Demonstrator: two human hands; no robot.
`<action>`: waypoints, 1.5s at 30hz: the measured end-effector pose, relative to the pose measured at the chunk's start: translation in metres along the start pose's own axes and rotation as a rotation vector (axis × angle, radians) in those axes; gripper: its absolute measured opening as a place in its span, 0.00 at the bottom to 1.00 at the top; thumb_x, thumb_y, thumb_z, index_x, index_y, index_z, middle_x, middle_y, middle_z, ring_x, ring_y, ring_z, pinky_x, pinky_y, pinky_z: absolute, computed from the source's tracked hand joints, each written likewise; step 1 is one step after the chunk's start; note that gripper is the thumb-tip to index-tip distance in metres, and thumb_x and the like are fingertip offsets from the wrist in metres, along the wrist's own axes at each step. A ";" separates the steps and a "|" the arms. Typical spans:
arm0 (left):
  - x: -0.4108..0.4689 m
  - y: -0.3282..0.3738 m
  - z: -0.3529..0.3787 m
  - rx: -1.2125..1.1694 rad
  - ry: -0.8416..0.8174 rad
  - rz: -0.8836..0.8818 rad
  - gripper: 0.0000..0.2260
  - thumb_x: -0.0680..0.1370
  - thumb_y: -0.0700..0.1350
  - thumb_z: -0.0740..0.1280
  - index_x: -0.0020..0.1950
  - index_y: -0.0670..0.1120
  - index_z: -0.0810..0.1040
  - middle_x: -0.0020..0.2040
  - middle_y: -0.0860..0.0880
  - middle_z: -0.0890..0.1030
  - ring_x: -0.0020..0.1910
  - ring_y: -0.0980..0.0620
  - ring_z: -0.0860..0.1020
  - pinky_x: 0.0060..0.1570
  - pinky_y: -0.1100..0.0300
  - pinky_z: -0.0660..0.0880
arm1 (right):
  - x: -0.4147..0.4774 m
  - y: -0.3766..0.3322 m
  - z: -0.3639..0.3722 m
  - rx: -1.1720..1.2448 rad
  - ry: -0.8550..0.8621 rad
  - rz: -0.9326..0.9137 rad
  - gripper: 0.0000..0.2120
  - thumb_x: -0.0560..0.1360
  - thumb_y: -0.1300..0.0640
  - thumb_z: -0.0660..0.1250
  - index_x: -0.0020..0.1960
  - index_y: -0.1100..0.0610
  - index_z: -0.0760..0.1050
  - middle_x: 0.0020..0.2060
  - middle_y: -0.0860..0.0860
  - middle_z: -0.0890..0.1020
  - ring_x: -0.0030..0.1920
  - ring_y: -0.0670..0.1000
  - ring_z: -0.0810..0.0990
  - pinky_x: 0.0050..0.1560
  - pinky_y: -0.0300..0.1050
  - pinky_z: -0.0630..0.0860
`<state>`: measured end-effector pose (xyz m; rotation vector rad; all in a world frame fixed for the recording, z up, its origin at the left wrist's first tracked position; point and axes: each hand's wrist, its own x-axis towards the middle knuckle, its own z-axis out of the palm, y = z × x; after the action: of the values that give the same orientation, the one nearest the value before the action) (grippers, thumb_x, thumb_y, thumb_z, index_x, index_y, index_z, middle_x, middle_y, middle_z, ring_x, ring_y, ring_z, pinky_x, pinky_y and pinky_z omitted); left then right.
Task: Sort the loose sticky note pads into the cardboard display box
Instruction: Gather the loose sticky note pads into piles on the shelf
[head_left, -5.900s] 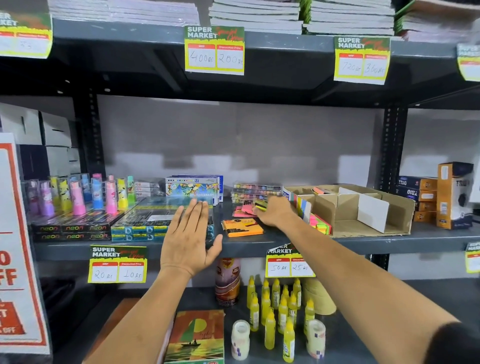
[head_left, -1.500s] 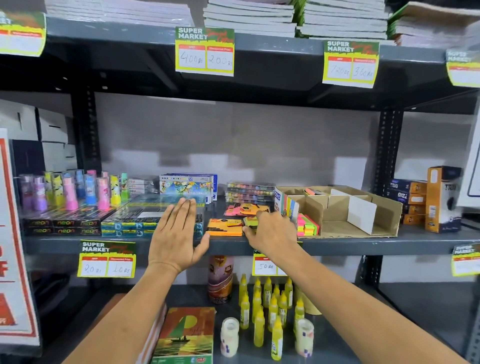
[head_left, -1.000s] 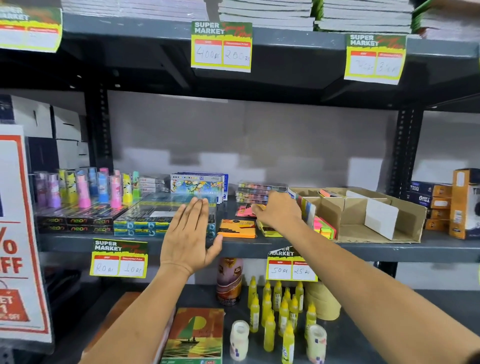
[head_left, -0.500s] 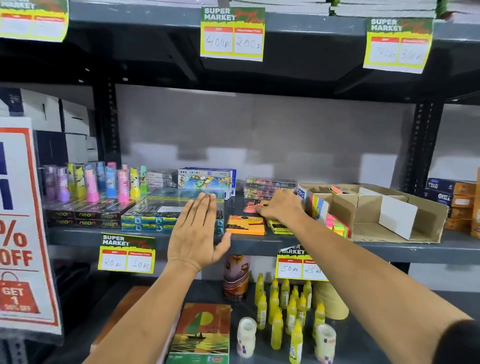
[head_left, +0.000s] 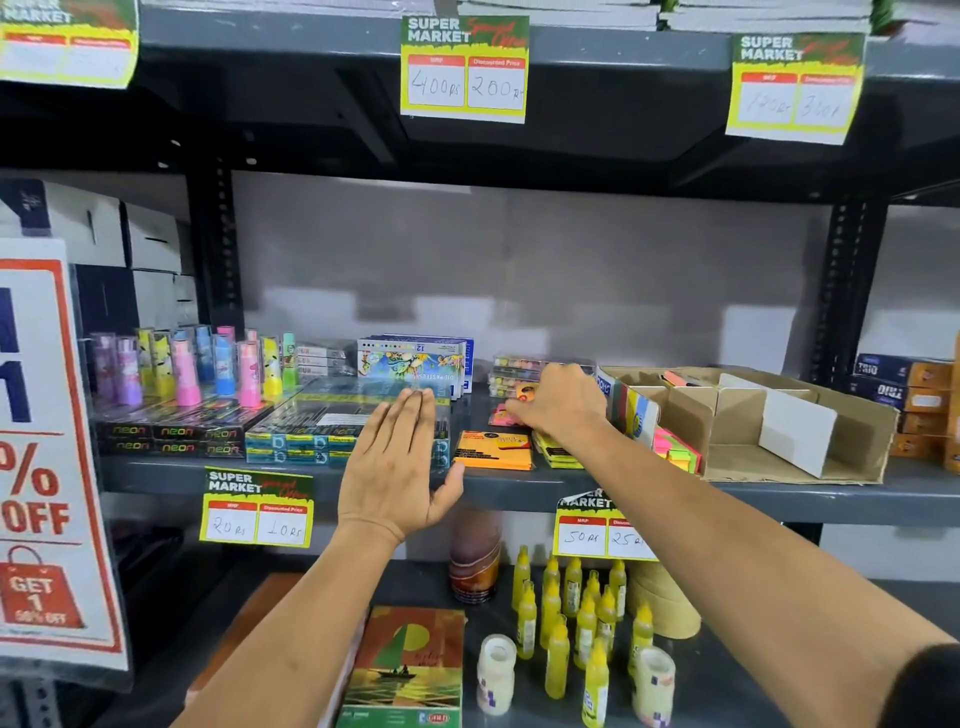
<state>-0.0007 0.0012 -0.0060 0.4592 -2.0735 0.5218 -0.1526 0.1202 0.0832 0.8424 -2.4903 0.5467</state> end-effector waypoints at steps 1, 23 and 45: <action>0.000 0.000 0.000 0.002 -0.003 0.000 0.33 0.76 0.58 0.56 0.69 0.33 0.72 0.65 0.36 0.76 0.65 0.39 0.75 0.70 0.49 0.62 | -0.001 -0.003 -0.003 0.013 0.019 -0.012 0.25 0.70 0.37 0.68 0.51 0.58 0.78 0.47 0.53 0.81 0.49 0.54 0.81 0.43 0.47 0.79; 0.000 0.001 -0.004 -0.017 -0.027 -0.007 0.33 0.80 0.58 0.47 0.68 0.32 0.72 0.64 0.34 0.76 0.64 0.38 0.75 0.69 0.48 0.63 | -0.080 -0.038 -0.004 -0.064 0.082 -0.300 0.24 0.78 0.41 0.58 0.54 0.61 0.78 0.51 0.59 0.82 0.52 0.58 0.81 0.42 0.46 0.74; 0.000 0.001 -0.003 -0.020 -0.004 -0.005 0.32 0.76 0.56 0.56 0.68 0.32 0.72 0.64 0.35 0.76 0.64 0.38 0.75 0.68 0.47 0.64 | -0.066 -0.033 -0.011 0.020 -0.015 -0.255 0.32 0.79 0.36 0.52 0.54 0.64 0.77 0.52 0.61 0.81 0.53 0.61 0.80 0.40 0.46 0.70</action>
<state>0.0008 0.0041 -0.0052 0.4543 -2.0792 0.4976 -0.0812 0.1319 0.0642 1.1539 -2.3456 0.4776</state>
